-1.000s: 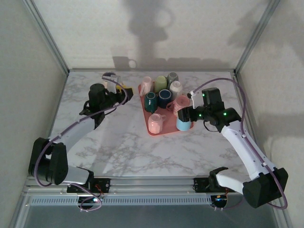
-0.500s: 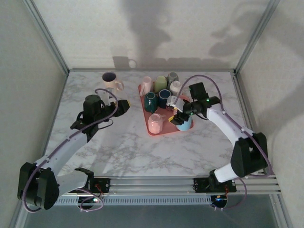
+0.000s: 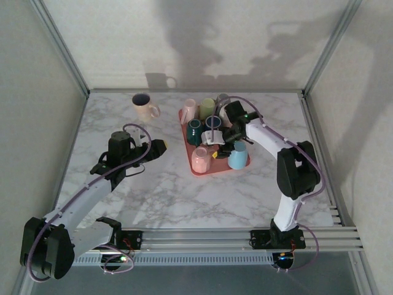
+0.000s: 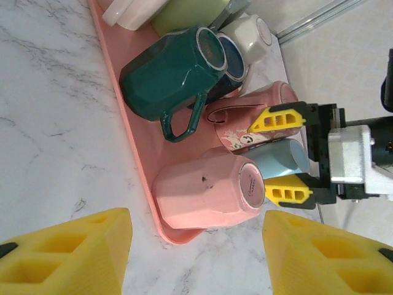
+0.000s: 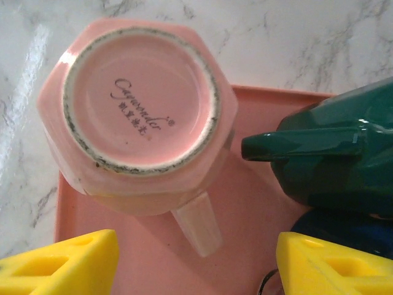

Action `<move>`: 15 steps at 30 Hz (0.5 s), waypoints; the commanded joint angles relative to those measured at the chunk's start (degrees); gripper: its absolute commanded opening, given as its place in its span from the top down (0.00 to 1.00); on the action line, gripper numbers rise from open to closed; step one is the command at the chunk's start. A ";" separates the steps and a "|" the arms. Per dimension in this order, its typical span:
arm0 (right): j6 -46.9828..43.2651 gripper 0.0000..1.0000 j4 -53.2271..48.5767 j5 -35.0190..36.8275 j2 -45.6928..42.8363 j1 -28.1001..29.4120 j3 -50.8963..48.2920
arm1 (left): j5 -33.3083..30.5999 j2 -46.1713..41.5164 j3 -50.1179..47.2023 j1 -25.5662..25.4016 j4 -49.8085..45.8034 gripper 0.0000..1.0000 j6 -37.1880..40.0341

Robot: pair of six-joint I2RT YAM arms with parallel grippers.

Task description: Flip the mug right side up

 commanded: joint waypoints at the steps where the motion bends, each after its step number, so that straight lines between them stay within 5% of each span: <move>1: -5.02 0.30 -4.46 3.81 2.50 0.76 2.90 | 0.69 -0.47 -0.62 -0.48 -1.04 0.41 0.10; 15: -5.80 0.39 -5.77 4.58 5.75 2.97 4.60 | -0.12 -0.12 -0.67 -0.42 -2.62 0.42 0.65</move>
